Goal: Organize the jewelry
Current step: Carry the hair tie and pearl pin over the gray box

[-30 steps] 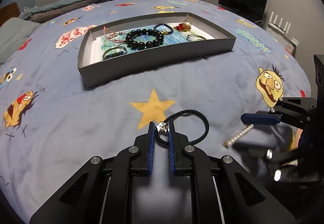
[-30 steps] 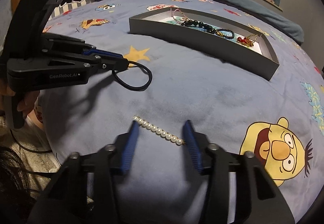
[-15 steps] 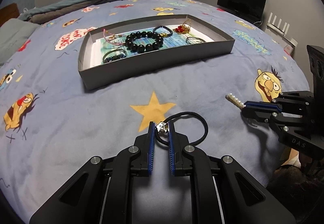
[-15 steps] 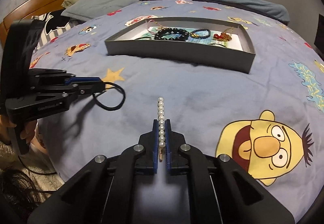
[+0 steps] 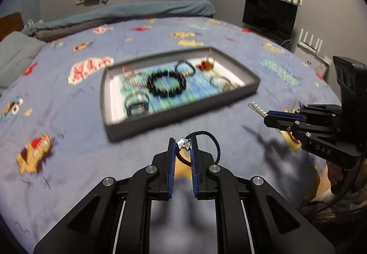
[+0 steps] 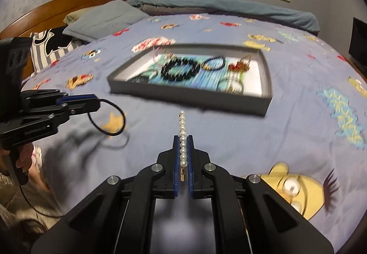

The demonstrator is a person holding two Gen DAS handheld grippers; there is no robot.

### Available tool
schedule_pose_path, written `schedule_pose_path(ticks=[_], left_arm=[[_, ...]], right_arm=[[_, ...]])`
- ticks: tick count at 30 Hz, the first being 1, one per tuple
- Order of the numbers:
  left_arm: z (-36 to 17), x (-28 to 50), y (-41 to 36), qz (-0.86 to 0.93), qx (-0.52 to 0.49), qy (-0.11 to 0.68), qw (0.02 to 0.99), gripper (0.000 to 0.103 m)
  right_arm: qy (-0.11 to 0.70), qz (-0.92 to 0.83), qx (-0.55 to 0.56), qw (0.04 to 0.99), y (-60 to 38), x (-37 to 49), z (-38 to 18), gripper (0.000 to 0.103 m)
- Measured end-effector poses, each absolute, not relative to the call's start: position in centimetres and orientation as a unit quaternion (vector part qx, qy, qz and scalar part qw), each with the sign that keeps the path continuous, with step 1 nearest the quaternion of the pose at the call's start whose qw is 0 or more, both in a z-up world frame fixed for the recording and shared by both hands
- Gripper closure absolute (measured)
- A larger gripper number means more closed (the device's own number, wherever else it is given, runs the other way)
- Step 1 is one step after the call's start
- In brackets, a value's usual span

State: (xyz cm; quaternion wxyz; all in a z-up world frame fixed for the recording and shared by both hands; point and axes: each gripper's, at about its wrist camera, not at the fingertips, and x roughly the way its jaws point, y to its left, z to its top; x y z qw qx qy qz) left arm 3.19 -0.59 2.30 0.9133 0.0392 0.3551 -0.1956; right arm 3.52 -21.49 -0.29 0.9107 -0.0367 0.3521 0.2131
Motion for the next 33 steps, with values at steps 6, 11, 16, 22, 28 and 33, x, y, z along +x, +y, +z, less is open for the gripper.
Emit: schedule_pose_path(ticks=[6,11,16,22,28,33], left_arm=[[4.8,5.6,0.2,-0.188,0.014,0.326,0.926,0.090],[5.3,8.4,0.2,-0.181,-0.005,0.322,0.929,0.090],[4.6,10.7,-0.3,-0.172,-0.005,0.331,0.928,0.090],[3.7,12.2,-0.5,-0.169,-0.001,0.345,0.923,0.090],[2.4,13.2,-0.6,-0.167,0.003,0.366,0.916,0.090],[1.4,13.9,-0.5,-0.168,0.007,0.388,0.906,0.090]], right_arm=[[0.329,0.192,-0.028,0.924,-21.8,6.6,2.2,0.097],[0.327,0.179,-0.011,0.928,-22.0,9.0,2.8,0.097],[0.328,0.170,0.001,0.929,-21.8,11.1,2.8,0.097],[0.326,0.162,0.010,0.931,-21.6,12.9,3.1,0.097],[0.355,0.159,0.024,0.921,-21.2,15.1,1.9,0.097],[0.389,0.160,0.030,0.907,-20.8,16.0,0.5,0.097]])
